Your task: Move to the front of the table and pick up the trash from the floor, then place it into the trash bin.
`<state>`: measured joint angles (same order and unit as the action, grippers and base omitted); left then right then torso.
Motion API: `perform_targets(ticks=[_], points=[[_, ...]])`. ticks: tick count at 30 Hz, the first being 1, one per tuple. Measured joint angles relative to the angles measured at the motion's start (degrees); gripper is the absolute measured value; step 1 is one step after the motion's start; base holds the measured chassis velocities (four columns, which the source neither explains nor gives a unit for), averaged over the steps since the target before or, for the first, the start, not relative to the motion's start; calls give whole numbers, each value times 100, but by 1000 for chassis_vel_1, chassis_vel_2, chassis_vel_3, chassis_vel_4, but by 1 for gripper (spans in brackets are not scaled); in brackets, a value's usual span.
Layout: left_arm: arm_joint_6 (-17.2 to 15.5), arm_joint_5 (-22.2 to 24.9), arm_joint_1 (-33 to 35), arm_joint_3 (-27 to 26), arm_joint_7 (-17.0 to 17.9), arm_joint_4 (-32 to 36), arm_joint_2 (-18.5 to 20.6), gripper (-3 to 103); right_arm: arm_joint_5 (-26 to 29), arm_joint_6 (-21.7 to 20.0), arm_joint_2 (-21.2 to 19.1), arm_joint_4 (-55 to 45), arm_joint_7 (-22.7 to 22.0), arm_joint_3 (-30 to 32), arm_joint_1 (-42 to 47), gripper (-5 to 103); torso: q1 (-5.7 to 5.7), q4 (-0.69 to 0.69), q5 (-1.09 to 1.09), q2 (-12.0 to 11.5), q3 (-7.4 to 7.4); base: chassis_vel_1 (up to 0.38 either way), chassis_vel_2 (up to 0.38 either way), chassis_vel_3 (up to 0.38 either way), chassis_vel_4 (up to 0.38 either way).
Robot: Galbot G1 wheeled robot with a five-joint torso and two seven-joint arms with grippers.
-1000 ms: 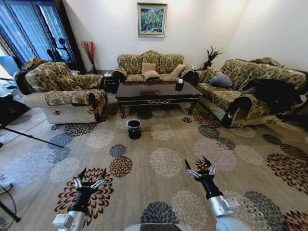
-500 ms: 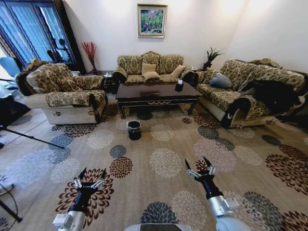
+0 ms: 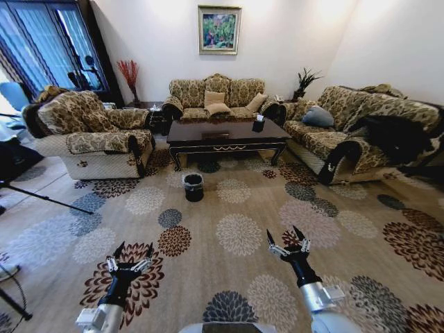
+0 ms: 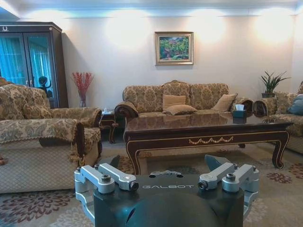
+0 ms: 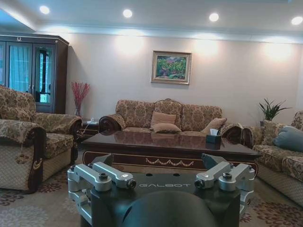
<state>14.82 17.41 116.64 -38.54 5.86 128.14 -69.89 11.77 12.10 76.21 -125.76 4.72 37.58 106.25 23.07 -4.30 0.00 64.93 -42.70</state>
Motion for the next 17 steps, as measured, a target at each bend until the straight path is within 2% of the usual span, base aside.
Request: perform_targets(ticks=[17], points=[[0, 0, 0, 0, 0, 0, 0, 100, 0, 0, 0, 0, 0, 0, 0, 100, -11, 0, 0, -23, 13, 0, 0, 0, 0]])
